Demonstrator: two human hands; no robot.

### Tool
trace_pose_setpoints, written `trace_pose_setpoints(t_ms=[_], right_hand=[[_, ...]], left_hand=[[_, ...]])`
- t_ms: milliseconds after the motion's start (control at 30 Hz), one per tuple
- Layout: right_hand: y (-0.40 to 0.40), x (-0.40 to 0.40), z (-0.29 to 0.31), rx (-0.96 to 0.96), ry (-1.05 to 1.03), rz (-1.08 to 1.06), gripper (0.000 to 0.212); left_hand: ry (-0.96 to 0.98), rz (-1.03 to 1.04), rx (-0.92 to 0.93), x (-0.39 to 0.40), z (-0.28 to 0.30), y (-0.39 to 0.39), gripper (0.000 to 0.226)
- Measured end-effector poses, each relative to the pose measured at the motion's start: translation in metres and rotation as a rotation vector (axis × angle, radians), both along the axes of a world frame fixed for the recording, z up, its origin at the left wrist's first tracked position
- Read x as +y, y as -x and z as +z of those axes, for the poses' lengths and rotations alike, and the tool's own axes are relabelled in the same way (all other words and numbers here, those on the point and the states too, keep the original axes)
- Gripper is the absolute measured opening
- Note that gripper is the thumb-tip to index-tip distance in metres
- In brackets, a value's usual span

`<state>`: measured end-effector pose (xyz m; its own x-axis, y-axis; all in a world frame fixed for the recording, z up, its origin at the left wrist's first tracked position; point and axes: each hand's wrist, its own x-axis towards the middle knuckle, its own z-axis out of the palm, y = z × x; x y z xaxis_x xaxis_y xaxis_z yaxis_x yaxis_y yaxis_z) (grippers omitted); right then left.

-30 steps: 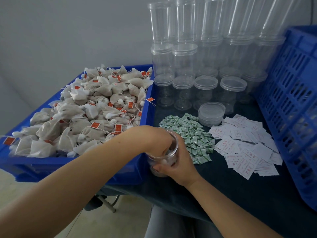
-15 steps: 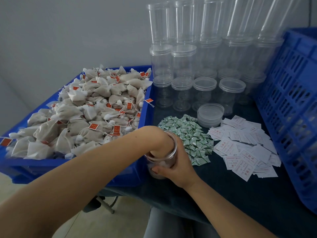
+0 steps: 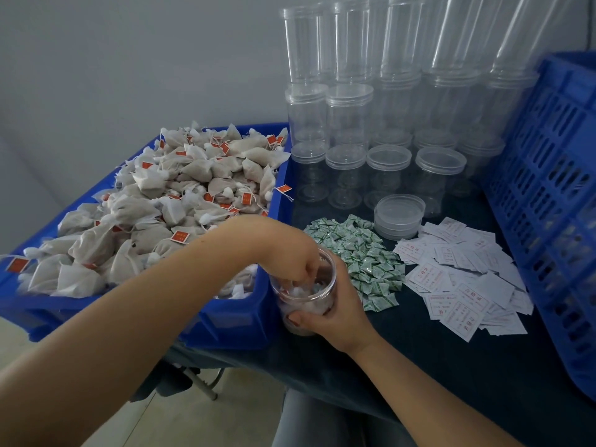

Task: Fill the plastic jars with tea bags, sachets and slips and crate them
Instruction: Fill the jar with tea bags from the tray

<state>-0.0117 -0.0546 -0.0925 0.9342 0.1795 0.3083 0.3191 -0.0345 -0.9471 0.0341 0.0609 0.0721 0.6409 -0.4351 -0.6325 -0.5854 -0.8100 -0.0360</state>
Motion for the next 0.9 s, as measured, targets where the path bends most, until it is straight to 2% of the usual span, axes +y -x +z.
trace_pose_setpoints(t_ms=[100,200,267,367,467,633,767,900], right_hand=[[0.001,0.0,-0.001,-0.005,-0.003,0.009,0.089],[0.002,0.001,0.0,-0.019,-0.007,-0.007,0.092],[0.001,0.001,-0.001,-0.015,0.004,-0.02,0.092],[-0.002,0.001,-0.006,-0.011,0.032,-0.025,0.092],[-0.003,0.001,-0.007,-0.013,0.037,-0.027,0.093],[-0.002,0.002,-0.006,0.001,0.049,-0.031,0.093],[-0.002,0.002,-0.006,-0.003,0.057,-0.035,0.093],[-0.001,0.001,-0.005,-0.002,0.07,-0.041,0.092]], left_hand=[[0.336,0.178,0.12,0.014,0.012,-0.008,0.016],[0.609,0.286,0.013,0.038,0.019,-0.014,0.013],[0.664,0.33,-0.145,0.056,0.017,-0.025,0.012],[0.587,0.367,-0.435,0.08,0.002,-0.042,0.012],[0.465,0.374,-0.573,0.095,-0.017,-0.052,0.021],[0.317,0.404,-0.598,0.103,-0.028,-0.059,0.025],[0.208,0.376,-0.544,0.098,-0.024,-0.059,0.029],[0.072,0.329,-0.48,0.092,-0.019,-0.056,0.017]])
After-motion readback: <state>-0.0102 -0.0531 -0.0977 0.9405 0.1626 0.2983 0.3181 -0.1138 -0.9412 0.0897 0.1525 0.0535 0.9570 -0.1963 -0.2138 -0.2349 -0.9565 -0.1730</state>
